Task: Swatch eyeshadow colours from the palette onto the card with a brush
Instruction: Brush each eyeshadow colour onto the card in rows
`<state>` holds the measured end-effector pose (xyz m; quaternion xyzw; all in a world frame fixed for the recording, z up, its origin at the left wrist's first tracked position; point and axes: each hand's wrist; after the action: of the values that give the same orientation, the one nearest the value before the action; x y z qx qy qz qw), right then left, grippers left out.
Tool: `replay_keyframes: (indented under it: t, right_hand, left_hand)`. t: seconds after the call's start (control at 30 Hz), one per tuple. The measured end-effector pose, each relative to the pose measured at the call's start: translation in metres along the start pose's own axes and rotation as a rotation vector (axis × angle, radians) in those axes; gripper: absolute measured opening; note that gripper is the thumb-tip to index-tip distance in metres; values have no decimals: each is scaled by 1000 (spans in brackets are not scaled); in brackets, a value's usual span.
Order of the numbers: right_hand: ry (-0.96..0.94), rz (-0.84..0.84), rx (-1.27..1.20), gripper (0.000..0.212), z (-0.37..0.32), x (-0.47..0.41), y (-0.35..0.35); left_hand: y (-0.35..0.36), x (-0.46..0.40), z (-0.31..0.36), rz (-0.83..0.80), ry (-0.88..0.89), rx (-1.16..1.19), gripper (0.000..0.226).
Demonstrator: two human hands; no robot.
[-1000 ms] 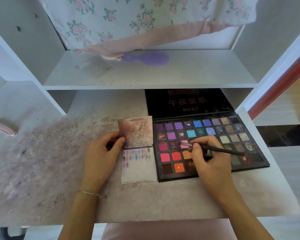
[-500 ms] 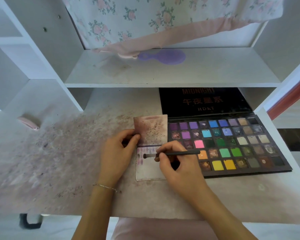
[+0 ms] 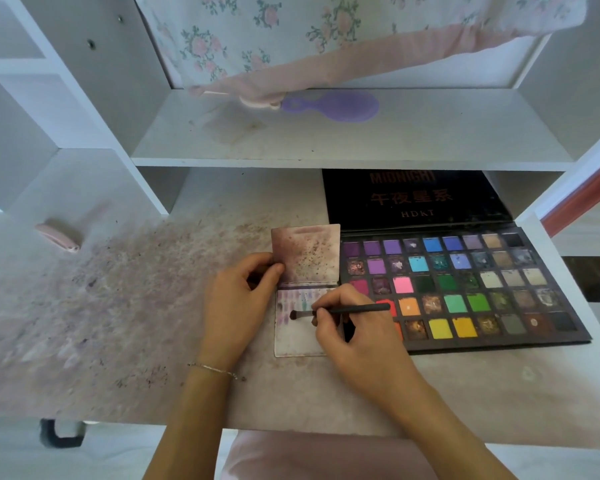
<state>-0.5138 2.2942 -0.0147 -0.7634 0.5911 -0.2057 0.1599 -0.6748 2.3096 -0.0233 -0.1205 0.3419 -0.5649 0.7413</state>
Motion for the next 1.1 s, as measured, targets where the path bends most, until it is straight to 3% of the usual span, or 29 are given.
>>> replay_keyframes:
  t: [0.77, 1.1]
  right_hand:
    - [5, -33, 46, 20, 1, 0, -2]
    - [5, -36, 41, 12, 2, -2, -2]
  left_hand:
    - [1, 0, -2, 7, -1, 3, 13]
    - [1, 0, -3, 12, -1, 5, 13]
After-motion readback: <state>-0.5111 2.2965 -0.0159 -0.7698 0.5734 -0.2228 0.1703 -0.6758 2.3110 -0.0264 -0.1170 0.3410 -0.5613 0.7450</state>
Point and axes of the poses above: each hand's wrist, its own x-axis away from the middle knuckle, its own y-axis out of the palm, z = x × y, and after that the axes turned 15 degrees about y, right-handed
